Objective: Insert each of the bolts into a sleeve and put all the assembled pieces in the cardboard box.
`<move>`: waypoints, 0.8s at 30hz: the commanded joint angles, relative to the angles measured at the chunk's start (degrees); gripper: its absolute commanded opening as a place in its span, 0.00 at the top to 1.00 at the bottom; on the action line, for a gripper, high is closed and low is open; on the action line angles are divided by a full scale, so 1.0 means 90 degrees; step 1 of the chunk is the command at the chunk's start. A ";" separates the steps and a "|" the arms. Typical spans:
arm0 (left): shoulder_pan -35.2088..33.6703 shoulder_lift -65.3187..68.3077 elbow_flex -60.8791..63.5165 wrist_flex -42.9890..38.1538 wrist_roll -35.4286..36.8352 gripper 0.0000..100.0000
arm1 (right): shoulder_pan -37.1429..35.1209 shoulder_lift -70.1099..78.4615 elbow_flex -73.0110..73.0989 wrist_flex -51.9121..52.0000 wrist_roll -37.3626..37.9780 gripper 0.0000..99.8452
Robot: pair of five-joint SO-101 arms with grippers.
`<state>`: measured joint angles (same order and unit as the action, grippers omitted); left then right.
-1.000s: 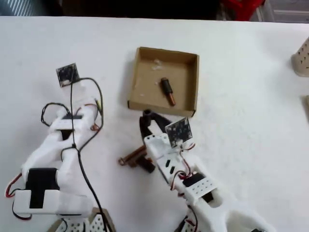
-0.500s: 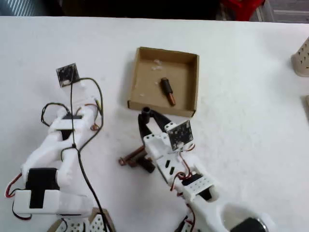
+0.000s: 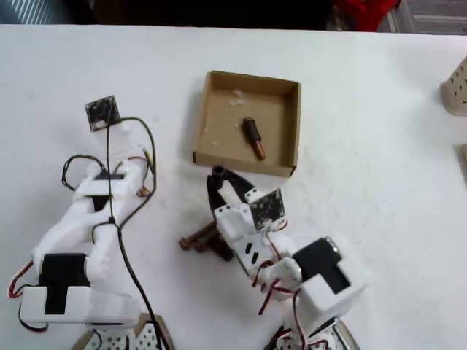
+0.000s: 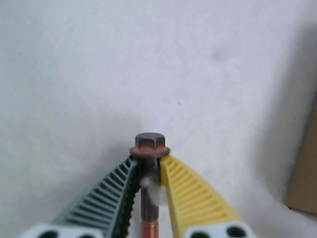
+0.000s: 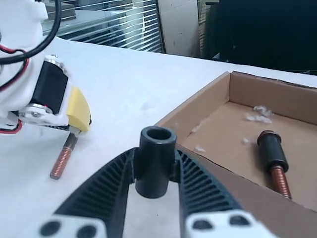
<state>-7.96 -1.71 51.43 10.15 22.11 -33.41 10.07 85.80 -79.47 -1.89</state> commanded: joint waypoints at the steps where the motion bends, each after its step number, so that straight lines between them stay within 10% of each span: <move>1: 0.0142 -0.0357 -0.0029 -0.0205 -0.0068 0.98 | -0.0073 0.0317 -0.0156 -0.0708 -0.0059 0.98; 11: 0.0142 -0.0357 0.0088 -0.0547 -0.0068 0.98 | -0.0210 0.0689 0.0508 -0.1792 -0.0020 0.98; 24: 0.0327 -0.0357 0.1387 -0.3321 -0.0078 0.98 | -0.0288 0.0728 0.0840 -0.1773 -0.0020 0.98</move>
<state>-7.08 -1.98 62.95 -13.23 21.85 -35.69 16.66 92.92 -93.89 -1.89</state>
